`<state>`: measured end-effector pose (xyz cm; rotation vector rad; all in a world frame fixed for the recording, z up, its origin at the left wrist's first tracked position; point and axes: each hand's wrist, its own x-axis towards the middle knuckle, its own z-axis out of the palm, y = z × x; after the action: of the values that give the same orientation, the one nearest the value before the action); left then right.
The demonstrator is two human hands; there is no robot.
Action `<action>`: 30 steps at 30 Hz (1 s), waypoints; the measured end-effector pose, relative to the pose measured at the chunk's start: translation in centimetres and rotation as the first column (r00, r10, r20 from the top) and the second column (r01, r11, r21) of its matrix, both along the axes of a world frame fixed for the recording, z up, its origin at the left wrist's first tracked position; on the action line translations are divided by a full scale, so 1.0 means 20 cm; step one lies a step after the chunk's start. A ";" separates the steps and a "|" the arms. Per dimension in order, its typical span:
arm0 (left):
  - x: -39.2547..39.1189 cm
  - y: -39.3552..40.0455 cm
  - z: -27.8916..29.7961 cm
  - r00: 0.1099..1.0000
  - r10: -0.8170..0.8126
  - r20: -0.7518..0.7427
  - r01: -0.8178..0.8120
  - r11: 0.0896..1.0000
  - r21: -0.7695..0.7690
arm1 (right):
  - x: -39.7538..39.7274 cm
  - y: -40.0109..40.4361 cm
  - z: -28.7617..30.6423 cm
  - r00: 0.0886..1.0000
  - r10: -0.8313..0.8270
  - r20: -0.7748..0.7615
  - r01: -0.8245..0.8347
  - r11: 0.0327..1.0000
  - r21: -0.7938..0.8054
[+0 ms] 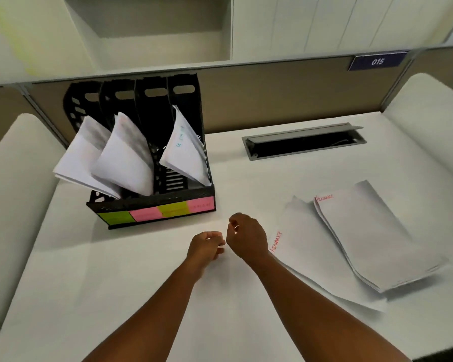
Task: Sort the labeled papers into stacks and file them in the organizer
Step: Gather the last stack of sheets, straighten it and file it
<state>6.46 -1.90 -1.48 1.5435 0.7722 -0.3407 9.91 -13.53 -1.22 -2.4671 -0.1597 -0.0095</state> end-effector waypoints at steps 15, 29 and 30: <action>0.06 -0.54 -0.01 0.934 -0.357 -0.031 0.356 0.934 -0.019 | 0.22 -0.81 -0.10 0.872 -0.488 -0.034 0.416 0.777 -0.471; 0.14 -0.60 -0.08 0.931 -0.358 -0.073 0.362 0.931 0.052 | 0.32 -1.01 -0.15 0.840 -0.531 -0.115 0.414 0.762 -0.498; 0.14 -0.59 -0.09 0.930 -0.359 -0.073 0.363 0.930 0.058 | 0.32 -1.01 -0.15 0.838 -0.530 -0.130 0.409 0.768 -0.493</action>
<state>9.31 -13.79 -3.22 1.7507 0.5472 -0.6413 16.25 -33.67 -4.20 -2.8679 0.6611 0.1537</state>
